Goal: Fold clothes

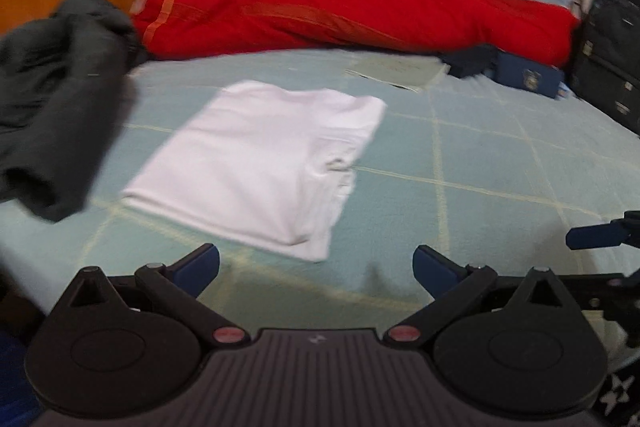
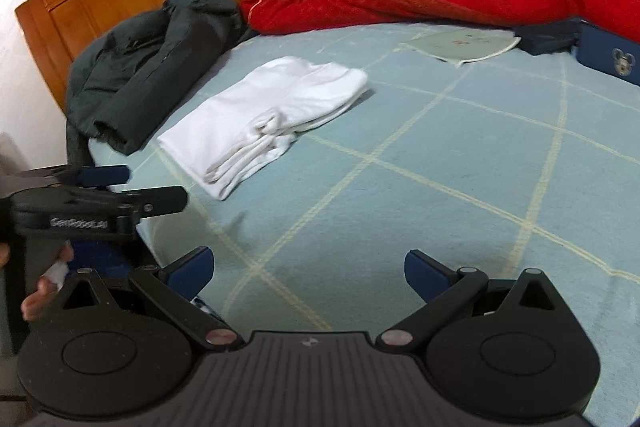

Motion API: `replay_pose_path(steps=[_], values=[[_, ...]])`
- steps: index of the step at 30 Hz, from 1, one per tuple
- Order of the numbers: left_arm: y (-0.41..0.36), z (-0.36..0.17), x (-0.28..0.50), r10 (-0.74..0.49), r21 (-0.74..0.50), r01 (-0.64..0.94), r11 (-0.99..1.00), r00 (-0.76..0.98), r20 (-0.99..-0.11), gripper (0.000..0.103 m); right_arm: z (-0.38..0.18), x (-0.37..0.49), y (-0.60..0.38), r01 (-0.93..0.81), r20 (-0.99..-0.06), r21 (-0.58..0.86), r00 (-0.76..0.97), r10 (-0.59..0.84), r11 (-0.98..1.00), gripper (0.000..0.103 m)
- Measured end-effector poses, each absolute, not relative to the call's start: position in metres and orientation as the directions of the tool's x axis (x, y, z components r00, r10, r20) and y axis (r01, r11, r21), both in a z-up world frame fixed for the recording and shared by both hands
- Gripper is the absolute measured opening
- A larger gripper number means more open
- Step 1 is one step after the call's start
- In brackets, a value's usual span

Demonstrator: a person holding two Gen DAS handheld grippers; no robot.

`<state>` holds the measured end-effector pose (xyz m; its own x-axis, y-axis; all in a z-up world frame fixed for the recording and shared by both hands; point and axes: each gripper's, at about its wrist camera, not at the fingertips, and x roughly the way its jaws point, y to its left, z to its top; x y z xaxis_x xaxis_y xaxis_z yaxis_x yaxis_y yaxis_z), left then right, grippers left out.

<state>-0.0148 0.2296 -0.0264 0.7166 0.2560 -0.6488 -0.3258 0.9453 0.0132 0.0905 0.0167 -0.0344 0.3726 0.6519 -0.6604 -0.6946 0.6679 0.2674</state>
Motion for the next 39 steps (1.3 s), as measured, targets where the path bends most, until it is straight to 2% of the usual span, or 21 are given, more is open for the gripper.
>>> replay_pose_path(steps=[7,14,21,39], values=[[0.23,-0.007,-0.048,0.346,0.047,-0.407,0.912,0.703,-0.621,0.102,-0.007,0.082,0.053,-0.745,-0.669,0.153,0.406,0.623,0.649,0.103],[0.227,-0.006,-0.058,0.368,0.04,-0.445,0.894,0.682,-0.632,0.102,-0.018,0.064,0.054,-0.708,-0.664,0.216,0.398,0.633,0.672,0.103],[0.221,-0.009,-0.068,0.374,0.041,-0.459,0.888,0.666,-0.645,0.102,-0.011,0.038,0.054,-0.736,-0.636,0.147,0.442,0.633,0.661,0.103],[0.201,0.003,-0.105,0.402,0.067,-0.467,0.882,0.668,-0.626,0.102,0.001,-0.004,0.043,-0.752,-0.616,0.128,0.451,0.646,0.647,0.103]])
